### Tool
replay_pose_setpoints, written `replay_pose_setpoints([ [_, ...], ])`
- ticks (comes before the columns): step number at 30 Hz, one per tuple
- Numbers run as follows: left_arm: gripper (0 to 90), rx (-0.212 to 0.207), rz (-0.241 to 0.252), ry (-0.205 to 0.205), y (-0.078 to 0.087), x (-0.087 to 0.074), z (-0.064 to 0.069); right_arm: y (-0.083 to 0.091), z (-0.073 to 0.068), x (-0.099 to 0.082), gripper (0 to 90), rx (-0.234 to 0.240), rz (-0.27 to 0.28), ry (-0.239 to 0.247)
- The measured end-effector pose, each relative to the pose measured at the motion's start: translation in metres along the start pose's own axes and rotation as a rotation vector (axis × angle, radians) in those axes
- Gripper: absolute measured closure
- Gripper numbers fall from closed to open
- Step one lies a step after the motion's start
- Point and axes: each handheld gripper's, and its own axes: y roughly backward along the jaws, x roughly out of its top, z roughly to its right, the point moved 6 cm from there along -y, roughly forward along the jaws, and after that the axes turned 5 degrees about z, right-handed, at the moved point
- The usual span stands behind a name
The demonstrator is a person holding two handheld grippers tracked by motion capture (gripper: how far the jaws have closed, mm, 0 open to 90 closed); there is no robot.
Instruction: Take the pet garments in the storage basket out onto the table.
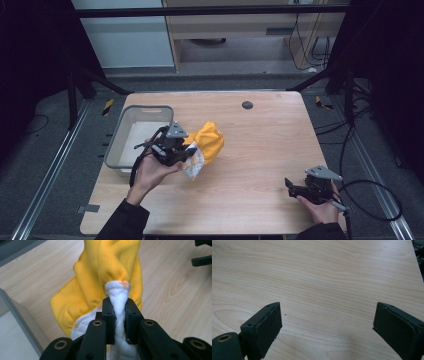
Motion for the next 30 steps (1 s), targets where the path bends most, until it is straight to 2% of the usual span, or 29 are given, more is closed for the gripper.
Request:
replay_pose_setpoints([
  [18, 81.1, -0.063, -0.049, 0.008, -0.037, -0.016, 0.016, 0.0, 0.003, -0.001, 8.2, -0.009, 0.007, 0.0],
  [30, 81.1, -0.071, -0.078, -0.013, -0.055, -0.026, 0.027, 0.0, 0.004, -0.001, 8.2, -0.011, 0.01, 0.001],
])
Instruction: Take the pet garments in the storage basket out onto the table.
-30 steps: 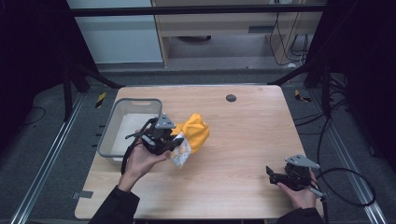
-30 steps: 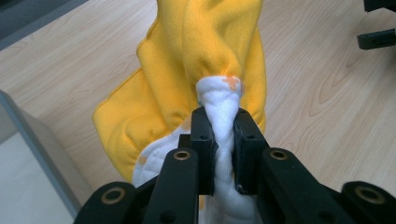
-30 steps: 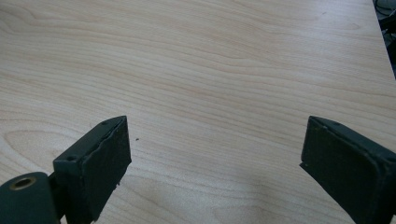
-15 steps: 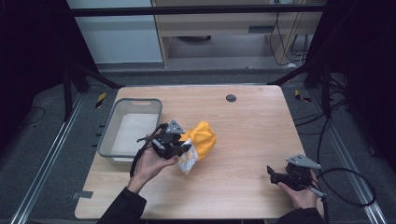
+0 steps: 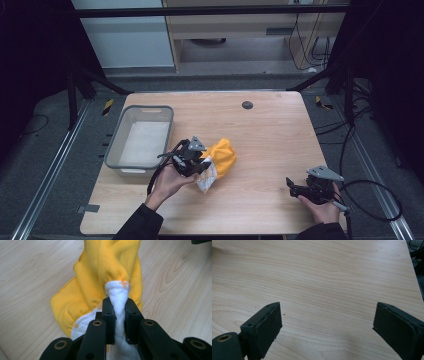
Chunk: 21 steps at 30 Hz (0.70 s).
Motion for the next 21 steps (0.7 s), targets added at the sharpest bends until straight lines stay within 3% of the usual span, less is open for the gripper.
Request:
replay_pose_setpoints([
  [21, 79.4, -0.045, -0.04, -0.019, -0.027, -0.011, 0.013, -0.001, 0.001, -0.001, 8.2, -0.001, -0.002, 0.013],
])
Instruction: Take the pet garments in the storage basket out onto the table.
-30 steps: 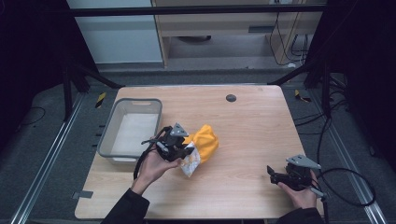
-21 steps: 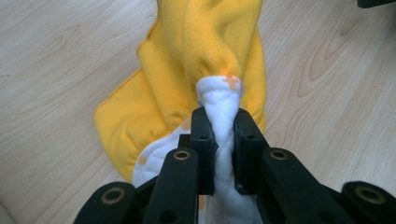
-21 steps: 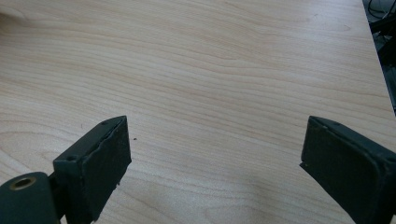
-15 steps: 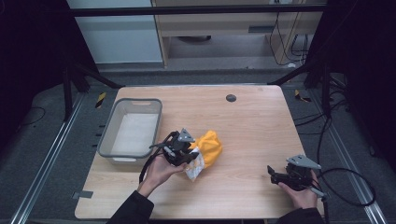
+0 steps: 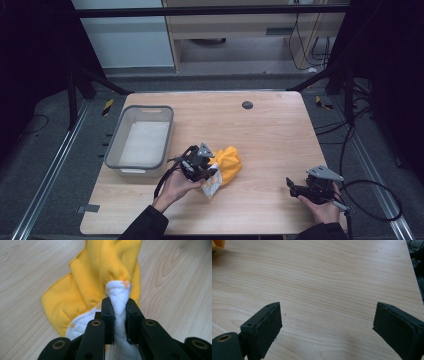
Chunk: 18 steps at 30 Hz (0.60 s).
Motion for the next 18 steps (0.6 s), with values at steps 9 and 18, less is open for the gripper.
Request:
replay_pose_setpoints([
  [9, 74.9, 0.0, -0.014, -0.009, -0.0069, -0.0042, 0.0031, -0.0008, -0.0001, -0.0004, 8.1, 0.001, -0.004, 0.003],
  [18, 54.6, 0.003, -0.005, -0.004, -0.0024, -0.0075, 0.0023, -0.0011, -0.0016, -0.0007, 7.6, 0.009, -0.005, -0.004],
])
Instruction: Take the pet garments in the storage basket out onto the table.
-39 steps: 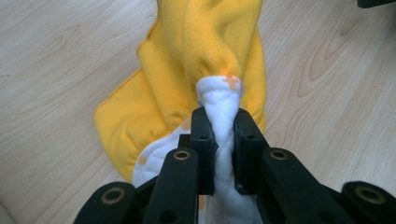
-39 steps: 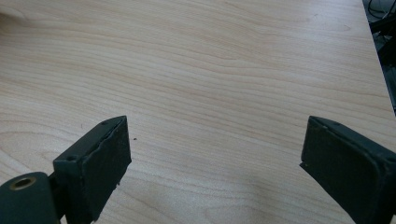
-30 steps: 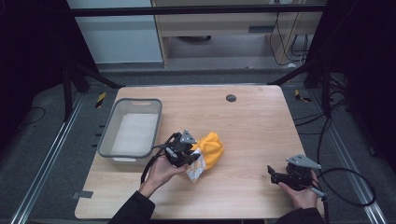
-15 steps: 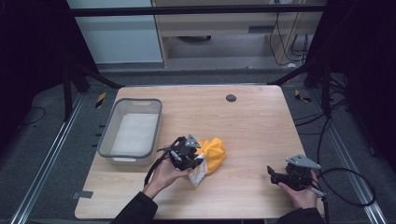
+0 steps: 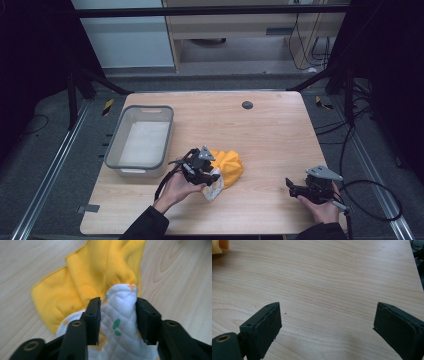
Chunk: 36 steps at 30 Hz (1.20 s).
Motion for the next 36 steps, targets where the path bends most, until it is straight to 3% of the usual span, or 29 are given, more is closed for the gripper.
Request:
replay_pose_setpoints([
  [3, 46.6, 0.013, 0.022, -0.002, 0.003, -0.001, -0.002, 0.0, 0.0, 0.0, 7.6, 0.0, 0.002, 0.012],
  [7, 35.3, -0.004, 0.057, 0.014, 0.009, -0.001, -0.001, 0.0, 0.0, 0.0, 7.4, 0.0, 0.001, 0.006],
  [12, 27.0, 0.016, 0.068, 0.018, 0.015, -0.003, -0.003, 0.0, 0.0, 0.0, 6.8, 0.002, -0.003, 0.006],
  [17, 24.4, 0.027, 0.094, 0.036, 0.023, -0.007, -0.004, -0.001, 0.0, 0.0, 6.5, 0.003, -0.003, 0.011],
  [31, 23.2, 0.121, 0.208, 0.084, 0.047, -0.026, -0.016, -0.001, 0.001, 0.0, 6.0, 0.0, -0.004, 0.018],
  [36, 23.3, 0.15, 0.225, 0.102, 0.056, -0.036, -0.02, -0.002, 0.001, -0.001, 5.9, -0.001, -0.004, 0.021],
])
